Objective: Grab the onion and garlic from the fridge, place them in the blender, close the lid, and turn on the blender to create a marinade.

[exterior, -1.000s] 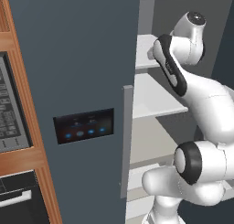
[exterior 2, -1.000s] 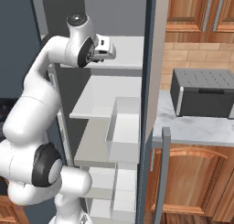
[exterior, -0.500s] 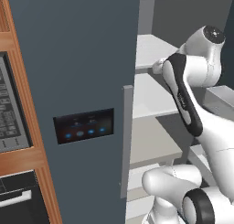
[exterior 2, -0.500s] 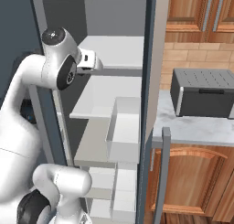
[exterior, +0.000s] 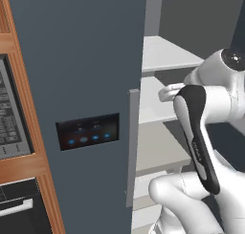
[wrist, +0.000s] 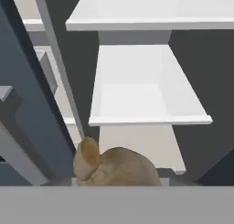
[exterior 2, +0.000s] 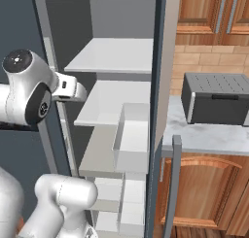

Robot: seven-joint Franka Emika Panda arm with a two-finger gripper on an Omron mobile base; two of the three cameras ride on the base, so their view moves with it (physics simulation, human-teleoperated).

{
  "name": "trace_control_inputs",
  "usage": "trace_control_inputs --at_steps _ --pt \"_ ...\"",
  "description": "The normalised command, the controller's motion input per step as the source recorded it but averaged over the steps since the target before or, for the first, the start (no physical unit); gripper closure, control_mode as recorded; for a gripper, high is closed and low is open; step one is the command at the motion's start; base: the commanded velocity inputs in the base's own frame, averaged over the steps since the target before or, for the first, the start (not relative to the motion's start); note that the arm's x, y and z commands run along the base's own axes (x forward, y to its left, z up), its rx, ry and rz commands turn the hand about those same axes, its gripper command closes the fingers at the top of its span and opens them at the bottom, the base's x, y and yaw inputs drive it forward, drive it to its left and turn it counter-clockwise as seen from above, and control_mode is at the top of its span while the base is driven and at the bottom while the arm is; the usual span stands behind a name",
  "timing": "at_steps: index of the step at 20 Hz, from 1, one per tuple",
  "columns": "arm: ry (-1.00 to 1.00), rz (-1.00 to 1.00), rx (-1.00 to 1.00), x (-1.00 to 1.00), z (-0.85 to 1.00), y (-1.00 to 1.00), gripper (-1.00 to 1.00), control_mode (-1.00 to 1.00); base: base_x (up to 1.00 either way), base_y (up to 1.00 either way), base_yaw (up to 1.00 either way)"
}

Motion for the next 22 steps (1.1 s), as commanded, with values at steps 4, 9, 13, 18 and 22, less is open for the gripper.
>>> trace_control_inputs --at_steps 4,9,13,18,22 --pt "0.09 0.06 0.00 -0.47 -0.38 0.36 1.00 1.00 -0.21 0.12 0.00" --pt "0.00 0.00 0.00 0.00 0.00 0.00 1.00 1.00 -0.99 0.54 -0.15" --pt "0.00 0.00 0.00 0.00 0.00 0.00 1.00 1.00 -1.00 0.45 -0.42" --pt "0.00 0.00 0.00 0.00 0.00 0.00 1.00 1.00 -0.98 0.12 -0.69" --pt "0.00 0.00 0.00 0.00 0.00 0.00 1.00 1.00 -0.72 -0.02 -0.77"
